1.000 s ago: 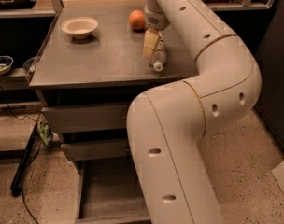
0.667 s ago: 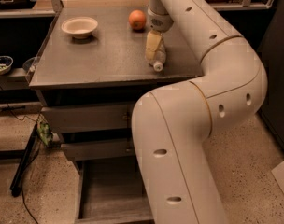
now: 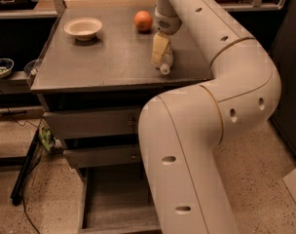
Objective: Place blue plastic bottle into bottom drawer
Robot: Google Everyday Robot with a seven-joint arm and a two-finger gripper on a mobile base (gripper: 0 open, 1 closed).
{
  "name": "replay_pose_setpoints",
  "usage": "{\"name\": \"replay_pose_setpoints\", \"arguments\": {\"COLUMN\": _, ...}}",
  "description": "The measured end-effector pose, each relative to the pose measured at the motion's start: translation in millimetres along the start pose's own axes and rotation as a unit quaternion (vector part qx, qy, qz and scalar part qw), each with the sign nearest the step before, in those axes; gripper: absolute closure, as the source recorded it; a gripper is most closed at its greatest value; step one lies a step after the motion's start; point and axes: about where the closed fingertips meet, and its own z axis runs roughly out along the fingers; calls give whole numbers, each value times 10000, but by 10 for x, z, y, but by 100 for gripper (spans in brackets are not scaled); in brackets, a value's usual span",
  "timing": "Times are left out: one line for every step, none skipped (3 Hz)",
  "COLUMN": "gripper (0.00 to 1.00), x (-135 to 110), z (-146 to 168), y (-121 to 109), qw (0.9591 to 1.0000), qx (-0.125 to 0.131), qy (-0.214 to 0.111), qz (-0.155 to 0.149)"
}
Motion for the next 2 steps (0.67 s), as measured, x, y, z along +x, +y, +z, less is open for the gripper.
{"name": "replay_pose_setpoints", "arguments": {"gripper": 0, "x": -40, "z": 77, "y": 14, "qw": 9999, "qx": -74, "qy": -63, "qz": 60}}
{"name": "replay_pose_setpoints", "arguments": {"gripper": 0, "x": -73, "z": 141, "y": 47, "qw": 9997, "qx": -182, "qy": -107, "qz": 78}}
